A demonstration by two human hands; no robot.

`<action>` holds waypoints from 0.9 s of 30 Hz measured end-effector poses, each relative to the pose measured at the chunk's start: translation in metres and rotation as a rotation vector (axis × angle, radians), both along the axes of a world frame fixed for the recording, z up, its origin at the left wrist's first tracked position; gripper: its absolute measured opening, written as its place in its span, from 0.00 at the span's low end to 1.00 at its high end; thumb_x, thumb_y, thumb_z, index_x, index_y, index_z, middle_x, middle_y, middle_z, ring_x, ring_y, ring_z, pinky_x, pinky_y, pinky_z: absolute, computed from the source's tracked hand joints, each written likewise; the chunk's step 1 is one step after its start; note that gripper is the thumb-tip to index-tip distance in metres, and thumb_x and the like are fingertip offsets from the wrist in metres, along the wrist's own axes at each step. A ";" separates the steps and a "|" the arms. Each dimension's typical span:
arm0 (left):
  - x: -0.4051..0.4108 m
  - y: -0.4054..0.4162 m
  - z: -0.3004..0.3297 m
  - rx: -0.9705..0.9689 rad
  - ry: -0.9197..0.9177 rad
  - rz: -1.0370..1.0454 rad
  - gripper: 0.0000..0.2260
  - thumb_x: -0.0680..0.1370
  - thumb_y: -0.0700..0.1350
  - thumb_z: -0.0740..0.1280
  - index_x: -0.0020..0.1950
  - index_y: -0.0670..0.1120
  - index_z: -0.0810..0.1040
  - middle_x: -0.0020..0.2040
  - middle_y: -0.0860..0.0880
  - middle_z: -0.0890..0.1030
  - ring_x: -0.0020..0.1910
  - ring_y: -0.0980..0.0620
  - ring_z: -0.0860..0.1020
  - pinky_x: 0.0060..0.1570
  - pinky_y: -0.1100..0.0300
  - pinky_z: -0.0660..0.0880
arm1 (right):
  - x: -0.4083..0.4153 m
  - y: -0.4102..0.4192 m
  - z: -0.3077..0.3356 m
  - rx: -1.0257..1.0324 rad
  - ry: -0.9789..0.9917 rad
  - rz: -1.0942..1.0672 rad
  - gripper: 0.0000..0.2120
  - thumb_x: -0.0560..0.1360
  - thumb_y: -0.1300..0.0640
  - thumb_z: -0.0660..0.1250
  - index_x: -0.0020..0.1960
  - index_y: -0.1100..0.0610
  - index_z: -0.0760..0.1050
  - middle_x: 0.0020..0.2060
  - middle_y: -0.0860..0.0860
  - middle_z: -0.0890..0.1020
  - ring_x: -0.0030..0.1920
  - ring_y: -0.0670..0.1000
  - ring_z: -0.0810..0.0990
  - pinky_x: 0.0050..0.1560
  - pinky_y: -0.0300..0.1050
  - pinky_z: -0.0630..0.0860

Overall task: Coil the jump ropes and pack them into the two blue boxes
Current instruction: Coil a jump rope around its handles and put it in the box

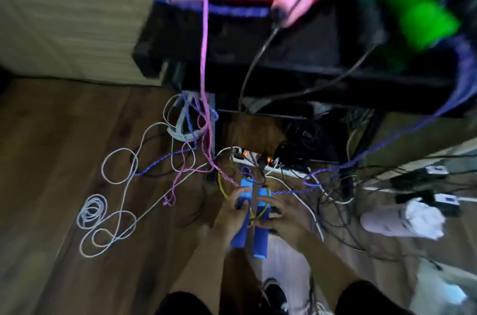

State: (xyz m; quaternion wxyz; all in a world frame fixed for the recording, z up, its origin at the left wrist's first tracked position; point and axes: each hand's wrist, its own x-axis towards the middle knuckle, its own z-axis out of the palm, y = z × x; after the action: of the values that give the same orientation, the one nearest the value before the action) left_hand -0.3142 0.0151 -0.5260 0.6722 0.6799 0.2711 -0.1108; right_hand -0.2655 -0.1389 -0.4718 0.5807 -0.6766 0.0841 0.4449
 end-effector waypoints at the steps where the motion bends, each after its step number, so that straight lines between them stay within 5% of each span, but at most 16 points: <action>1: -0.005 -0.005 0.035 0.006 0.011 0.012 0.18 0.78 0.40 0.62 0.51 0.67 0.77 0.56 0.43 0.80 0.52 0.45 0.79 0.54 0.48 0.74 | -0.005 -0.004 0.035 -0.011 -0.007 0.004 0.25 0.68 0.79 0.67 0.59 0.58 0.74 0.35 0.50 0.80 0.32 0.39 0.80 0.31 0.35 0.76; 6: -0.028 -0.031 0.217 -0.002 0.018 0.032 0.12 0.81 0.38 0.62 0.52 0.56 0.76 0.51 0.51 0.81 0.47 0.54 0.79 0.46 0.65 0.76 | -0.021 -0.025 0.196 0.035 -0.003 -0.011 0.25 0.69 0.76 0.68 0.60 0.55 0.75 0.39 0.53 0.80 0.33 0.42 0.81 0.32 0.36 0.76; 10: -0.035 -0.053 0.313 -0.003 0.009 0.018 0.08 0.81 0.42 0.63 0.53 0.55 0.78 0.52 0.49 0.81 0.51 0.48 0.81 0.52 0.49 0.79 | -0.020 -0.038 0.288 0.061 -0.037 0.020 0.25 0.69 0.74 0.68 0.60 0.53 0.75 0.43 0.55 0.80 0.40 0.47 0.81 0.38 0.41 0.78; 12: -0.032 -0.065 0.356 0.000 -0.006 0.042 0.08 0.81 0.40 0.61 0.54 0.51 0.77 0.51 0.50 0.80 0.48 0.52 0.81 0.49 0.55 0.80 | -0.014 -0.042 0.318 0.087 -0.066 0.013 0.25 0.69 0.75 0.68 0.59 0.52 0.76 0.48 0.56 0.79 0.43 0.48 0.80 0.41 0.44 0.79; 16: -0.020 -0.080 0.404 -0.020 -0.080 0.132 0.07 0.81 0.33 0.59 0.54 0.42 0.75 0.50 0.48 0.79 0.40 0.62 0.80 0.38 0.68 0.76 | 0.003 -0.051 0.358 0.123 -0.182 0.057 0.27 0.67 0.77 0.68 0.59 0.52 0.76 0.50 0.56 0.80 0.45 0.48 0.78 0.45 0.44 0.78; 22: 0.021 -0.085 0.445 0.061 -0.191 0.251 0.07 0.80 0.36 0.62 0.54 0.47 0.76 0.45 0.50 0.78 0.39 0.56 0.76 0.38 0.69 0.73 | 0.033 -0.060 0.400 0.185 -0.306 0.084 0.35 0.65 0.73 0.70 0.68 0.51 0.71 0.49 0.54 0.78 0.44 0.49 0.75 0.47 0.44 0.77; 27: 0.078 -0.075 0.477 0.217 -0.265 0.188 0.10 0.79 0.41 0.65 0.52 0.57 0.74 0.44 0.50 0.77 0.42 0.50 0.76 0.40 0.60 0.71 | 0.085 -0.059 0.430 0.136 -0.360 0.008 0.42 0.67 0.76 0.68 0.70 0.42 0.62 0.43 0.57 0.80 0.38 0.49 0.77 0.39 0.39 0.77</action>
State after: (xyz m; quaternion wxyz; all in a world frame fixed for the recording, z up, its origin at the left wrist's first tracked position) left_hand -0.2362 -0.0594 -0.0486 0.6320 0.7289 0.2531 0.0727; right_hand -0.1805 -0.1983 -0.0419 0.6291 -0.7047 -0.0542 0.3235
